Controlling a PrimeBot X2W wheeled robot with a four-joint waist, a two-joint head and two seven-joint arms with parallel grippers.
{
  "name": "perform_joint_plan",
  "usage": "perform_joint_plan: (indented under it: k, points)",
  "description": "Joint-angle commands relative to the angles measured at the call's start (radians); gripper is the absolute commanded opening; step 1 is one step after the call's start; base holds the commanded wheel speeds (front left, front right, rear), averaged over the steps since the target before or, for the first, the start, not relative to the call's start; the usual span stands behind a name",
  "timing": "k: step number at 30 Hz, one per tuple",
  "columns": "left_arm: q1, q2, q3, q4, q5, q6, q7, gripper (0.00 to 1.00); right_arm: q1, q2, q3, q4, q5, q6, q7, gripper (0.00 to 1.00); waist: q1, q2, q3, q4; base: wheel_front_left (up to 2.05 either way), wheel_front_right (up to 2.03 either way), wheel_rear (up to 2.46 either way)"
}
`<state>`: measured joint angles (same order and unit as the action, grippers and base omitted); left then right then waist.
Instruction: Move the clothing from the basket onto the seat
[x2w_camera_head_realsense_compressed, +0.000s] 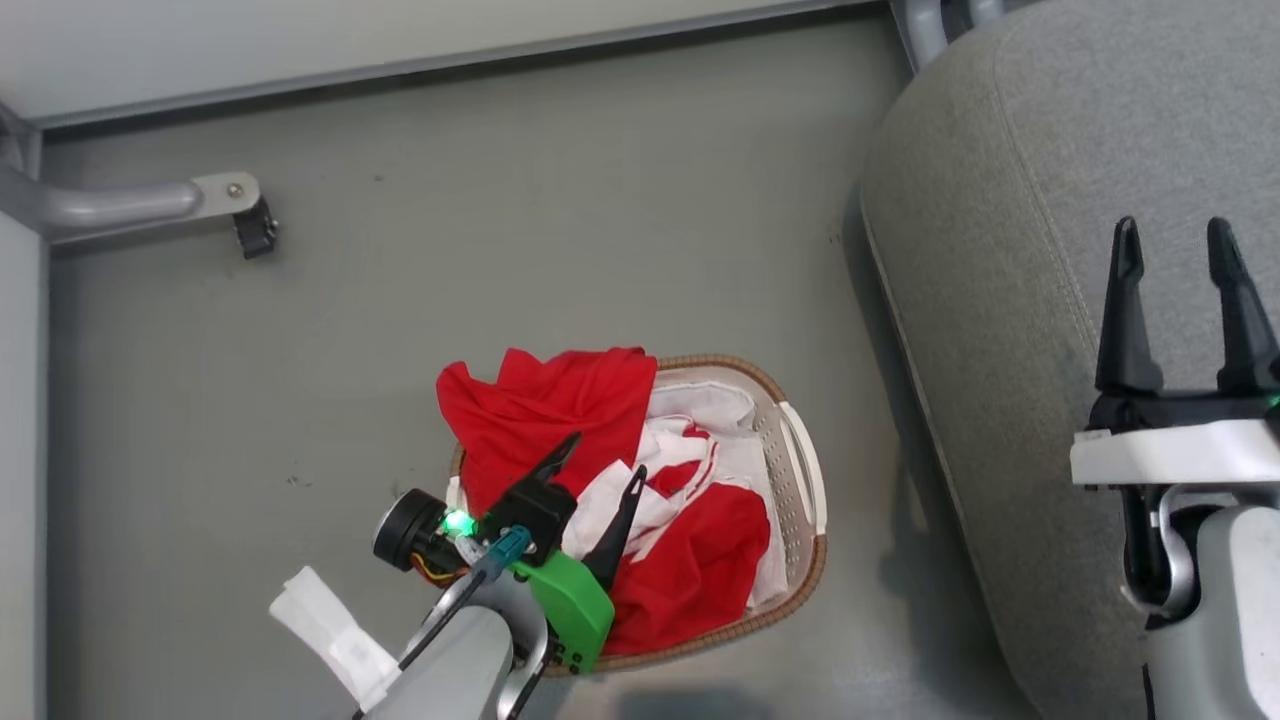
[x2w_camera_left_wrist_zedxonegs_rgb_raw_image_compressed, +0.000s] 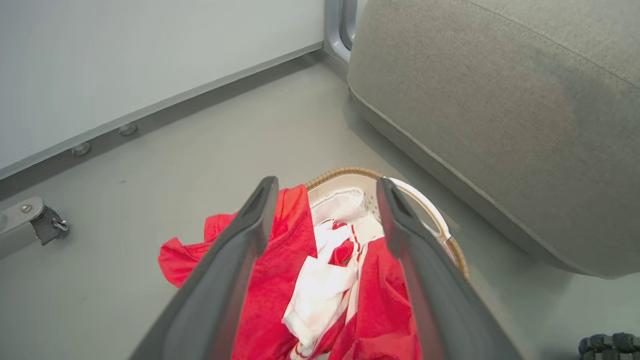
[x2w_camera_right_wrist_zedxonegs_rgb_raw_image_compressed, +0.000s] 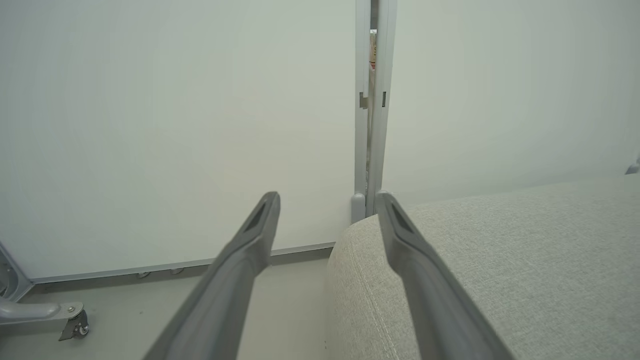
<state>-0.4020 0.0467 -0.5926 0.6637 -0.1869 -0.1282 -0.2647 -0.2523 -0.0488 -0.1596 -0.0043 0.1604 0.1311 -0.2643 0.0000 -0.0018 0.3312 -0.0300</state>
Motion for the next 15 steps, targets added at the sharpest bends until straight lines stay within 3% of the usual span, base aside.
perform_joint_plan:
  k: [1, 7, 15]
  points:
    - [-0.047, 0.006, -0.024, 0.037, -0.014, -0.003, 0.0, 1.0, -0.028, -0.003, 0.002, -0.02, 0.013, -0.001, 0.0, 1.0, 0.0, 0.0018, 0.13, -0.074, 0.0, 0.0, 0.0]
    - [-0.177, 0.007, -0.139, 0.207, -0.028, -0.003, 0.012, 1.0, -0.087, -0.003, 0.024, -0.078, 0.053, -0.001, 0.0, 1.0, 0.0, 0.0018, 0.246, -0.137, 0.0, 0.0, 0.0]
    - [-0.287, 0.008, -0.234, 0.312, -0.066, -0.002, 0.037, 1.0, -0.14, -0.002, 0.038, -0.15, 0.1, -0.001, 0.0, 1.0, 0.0, 0.0018, 0.381, -0.205, 0.0, 0.0, 0.0]
